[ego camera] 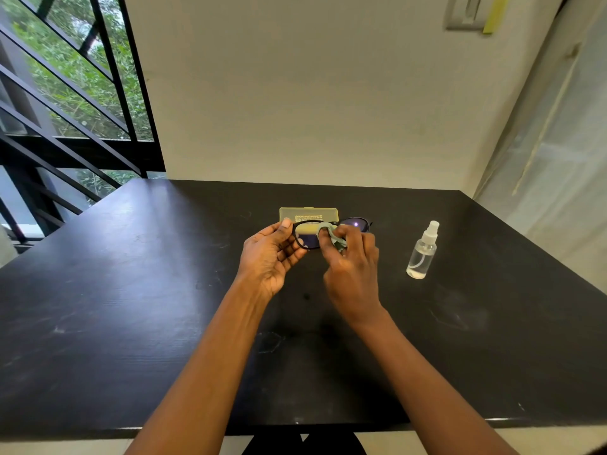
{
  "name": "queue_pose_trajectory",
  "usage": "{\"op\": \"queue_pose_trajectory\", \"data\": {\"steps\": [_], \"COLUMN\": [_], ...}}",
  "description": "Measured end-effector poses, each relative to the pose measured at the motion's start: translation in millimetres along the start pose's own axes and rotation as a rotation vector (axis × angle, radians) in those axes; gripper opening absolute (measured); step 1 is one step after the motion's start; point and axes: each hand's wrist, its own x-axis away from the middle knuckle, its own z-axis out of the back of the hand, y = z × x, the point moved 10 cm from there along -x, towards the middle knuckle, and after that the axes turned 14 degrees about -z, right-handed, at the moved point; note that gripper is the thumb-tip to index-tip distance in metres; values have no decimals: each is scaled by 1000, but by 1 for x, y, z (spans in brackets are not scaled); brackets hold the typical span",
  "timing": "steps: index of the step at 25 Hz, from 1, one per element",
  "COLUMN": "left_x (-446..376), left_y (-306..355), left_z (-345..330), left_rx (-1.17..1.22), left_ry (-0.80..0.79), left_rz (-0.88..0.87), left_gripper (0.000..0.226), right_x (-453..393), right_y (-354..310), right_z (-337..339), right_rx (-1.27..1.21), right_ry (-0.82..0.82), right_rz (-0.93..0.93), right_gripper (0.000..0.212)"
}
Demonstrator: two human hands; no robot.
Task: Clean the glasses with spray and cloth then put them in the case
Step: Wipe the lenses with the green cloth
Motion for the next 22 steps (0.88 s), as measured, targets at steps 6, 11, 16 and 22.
{"op": "queue_pose_trajectory", "data": {"steps": [6,11,16,22], "left_x": [0,0,0,0], "left_y": [1,-1,-1,-3], "left_z": [-3,-4,-2,-2], "left_rx": [0,8,13,2], "left_ry": [-2,-9,-18,-28], "left_rz": [-8,-12,-3,9], "left_gripper": [11,10,9,16], "right_x": [-11,2,17,10], "right_y": [-14,-26,-14,5], "right_z": [-2,-3,1,5], "right_rx": [7,-57,-104,-78], "right_ry": [30,30,47,41], "right_rz": [1,109,179,113], "right_gripper": [46,39,34,35]}}
